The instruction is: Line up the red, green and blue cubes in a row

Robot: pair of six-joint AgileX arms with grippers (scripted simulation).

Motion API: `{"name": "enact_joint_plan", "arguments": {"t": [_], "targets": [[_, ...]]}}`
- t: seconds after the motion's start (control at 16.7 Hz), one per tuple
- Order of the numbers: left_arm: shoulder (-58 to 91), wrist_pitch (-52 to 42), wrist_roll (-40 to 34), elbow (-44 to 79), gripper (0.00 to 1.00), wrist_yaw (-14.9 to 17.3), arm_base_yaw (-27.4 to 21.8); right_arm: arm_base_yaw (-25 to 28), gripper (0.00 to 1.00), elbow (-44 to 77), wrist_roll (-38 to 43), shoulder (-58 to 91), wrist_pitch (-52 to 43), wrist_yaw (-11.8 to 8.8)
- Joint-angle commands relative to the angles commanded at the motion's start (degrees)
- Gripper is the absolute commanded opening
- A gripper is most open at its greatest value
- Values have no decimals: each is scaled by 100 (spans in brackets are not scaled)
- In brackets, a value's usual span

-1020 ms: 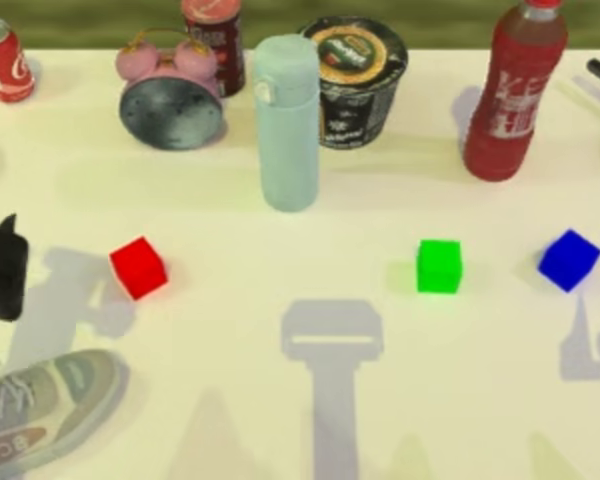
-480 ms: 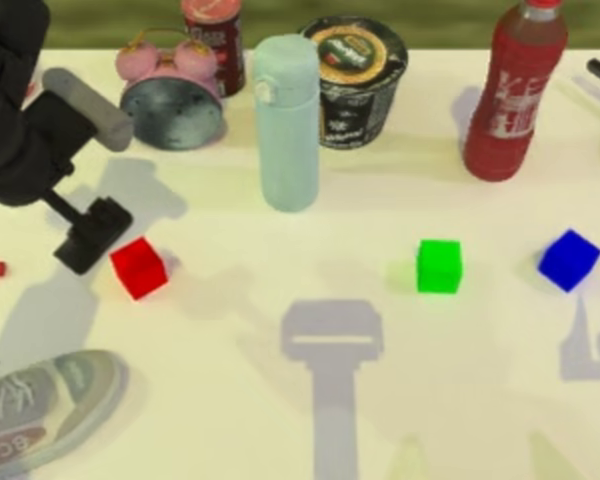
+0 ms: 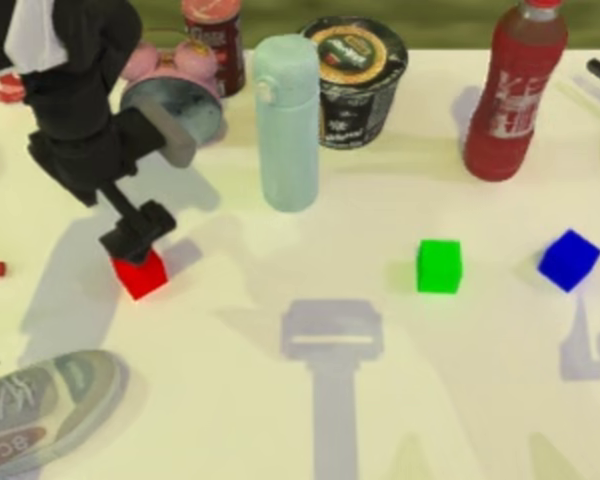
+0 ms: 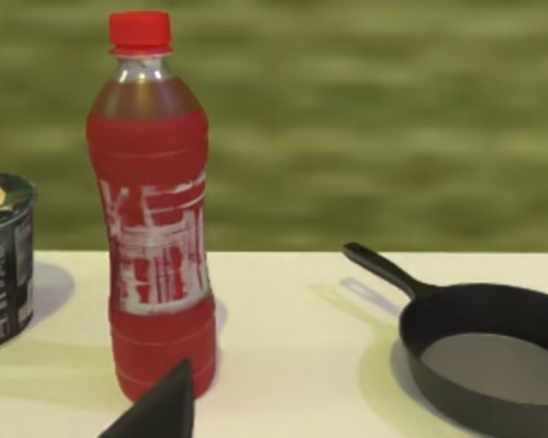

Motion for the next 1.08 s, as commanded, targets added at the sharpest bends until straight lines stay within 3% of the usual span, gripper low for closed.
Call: {"name": "enact_joint_plan", "arguments": {"t": [0.48, 0.84, 1.08], "targets": [[152, 52, 47, 28, 100, 4, 2, 0, 100, 0, 0, 0, 0, 0], [724, 1370, 57, -659, 100, 10, -8, 0, 100, 0, 0, 0, 0, 0], [896, 1671, 61, -840, 100, 11, -9, 0, 100, 0, 0, 0, 0, 0]]}}
